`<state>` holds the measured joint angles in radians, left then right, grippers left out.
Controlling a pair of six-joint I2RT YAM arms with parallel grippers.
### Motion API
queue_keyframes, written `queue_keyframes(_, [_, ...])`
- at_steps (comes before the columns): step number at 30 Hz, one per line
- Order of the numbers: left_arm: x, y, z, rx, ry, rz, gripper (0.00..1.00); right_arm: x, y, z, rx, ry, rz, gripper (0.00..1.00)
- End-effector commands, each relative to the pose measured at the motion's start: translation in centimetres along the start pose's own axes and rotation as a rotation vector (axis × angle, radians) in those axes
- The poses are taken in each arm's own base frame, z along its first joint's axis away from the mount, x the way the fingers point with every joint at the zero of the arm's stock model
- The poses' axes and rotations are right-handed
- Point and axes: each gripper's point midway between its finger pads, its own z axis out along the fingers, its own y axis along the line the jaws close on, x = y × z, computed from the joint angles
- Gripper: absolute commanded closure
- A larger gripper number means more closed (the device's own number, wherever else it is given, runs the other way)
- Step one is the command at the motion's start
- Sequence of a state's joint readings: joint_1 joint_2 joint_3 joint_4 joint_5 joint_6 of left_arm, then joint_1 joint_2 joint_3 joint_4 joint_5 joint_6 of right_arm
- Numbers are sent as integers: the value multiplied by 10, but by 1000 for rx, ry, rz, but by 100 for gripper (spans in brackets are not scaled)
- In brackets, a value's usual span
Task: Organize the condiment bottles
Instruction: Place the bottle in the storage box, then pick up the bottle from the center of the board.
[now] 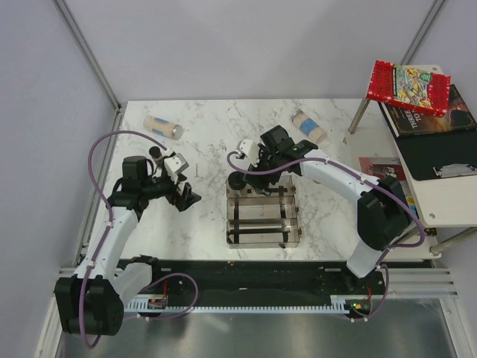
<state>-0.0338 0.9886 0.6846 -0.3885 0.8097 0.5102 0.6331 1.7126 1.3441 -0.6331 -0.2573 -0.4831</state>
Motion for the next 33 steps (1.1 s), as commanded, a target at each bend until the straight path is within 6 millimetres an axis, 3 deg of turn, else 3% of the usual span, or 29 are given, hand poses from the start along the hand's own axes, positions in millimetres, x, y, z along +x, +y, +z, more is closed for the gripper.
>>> queue_keyframes(1, [-4, 8, -1, -38, -17, -7, 0, -26, -1, -15, 15, -101, -48, 2])
queue_keyframes(5, [-5, 21, -4, -105, -11, -7, 0, -44, -10, -49, 92, -150, -72, 2])
queue_keyframes(9, [3, 60, -11, -309, 23, -6, 0, -60, -27, -113, 262, -194, -113, 2])
queue_keyframes(12, [16, 108, -33, -547, 67, -98, 0, -52, -30, -144, 346, -212, -152, 2])
queue_keyframes(15, [27, 125, -43, -603, 89, -179, 1, -38, -26, -157, 373, -223, -174, 2])
queue_keyframes(20, [16, 142, -69, -727, 79, -184, 0, -18, -10, -151, 329, -254, -193, 2])
queue_keyframes(27, [-12, 141, -85, -767, -16, -109, 0, -4, -8, -131, 288, -237, -169, 2])
queue_keyframes(33, [7, 168, -110, -939, 96, -177, 0, 6, -8, -112, 256, -197, -150, 2])
